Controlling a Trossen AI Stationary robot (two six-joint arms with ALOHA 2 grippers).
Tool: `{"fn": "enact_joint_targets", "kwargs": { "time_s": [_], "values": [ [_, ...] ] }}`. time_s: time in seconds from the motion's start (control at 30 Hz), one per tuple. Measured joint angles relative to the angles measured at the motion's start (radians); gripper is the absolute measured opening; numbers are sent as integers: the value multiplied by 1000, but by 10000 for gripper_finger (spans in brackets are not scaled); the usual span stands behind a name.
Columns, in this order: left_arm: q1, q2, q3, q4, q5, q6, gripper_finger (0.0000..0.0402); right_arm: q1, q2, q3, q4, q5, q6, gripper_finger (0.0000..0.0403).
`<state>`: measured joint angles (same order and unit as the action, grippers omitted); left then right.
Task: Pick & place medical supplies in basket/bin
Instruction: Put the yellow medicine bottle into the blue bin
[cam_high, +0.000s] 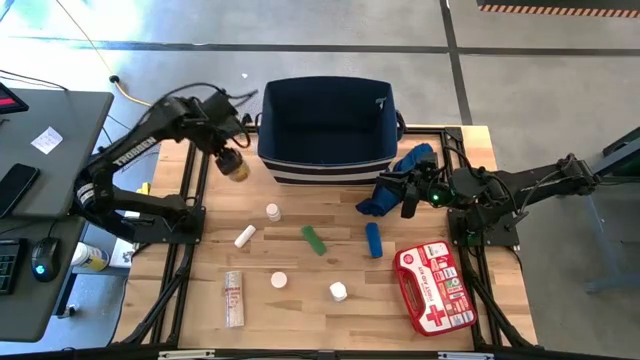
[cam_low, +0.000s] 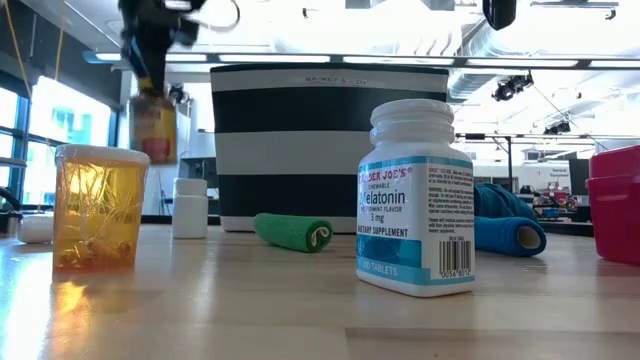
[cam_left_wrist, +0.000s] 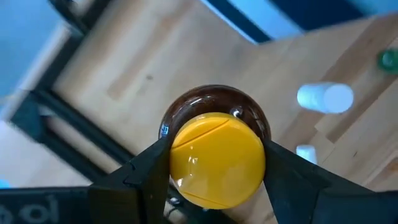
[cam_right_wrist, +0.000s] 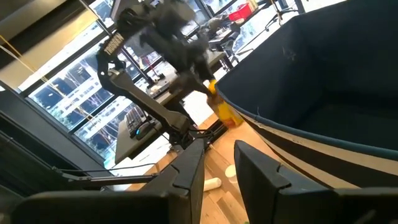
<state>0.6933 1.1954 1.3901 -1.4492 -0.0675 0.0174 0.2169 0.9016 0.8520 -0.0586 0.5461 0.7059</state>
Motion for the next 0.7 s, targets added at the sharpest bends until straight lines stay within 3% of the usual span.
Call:
{"fn": "enact_joint_targets", "kwargs": {
  "time_s": [0.27, 0.47, 0.7],
  "values": [
    [0, 0, 380, -22, -108, 1, 246, 0, 0, 0, 3, 0, 1, 81],
    [0, 21, 574, -25, -188, 36, 246, 0, 0, 0, 3, 0, 23, 81],
    [0, 75, 621, 219, -63, 66, 246, 0, 0, 0, 3, 30, 28, 81]
  ]
}}
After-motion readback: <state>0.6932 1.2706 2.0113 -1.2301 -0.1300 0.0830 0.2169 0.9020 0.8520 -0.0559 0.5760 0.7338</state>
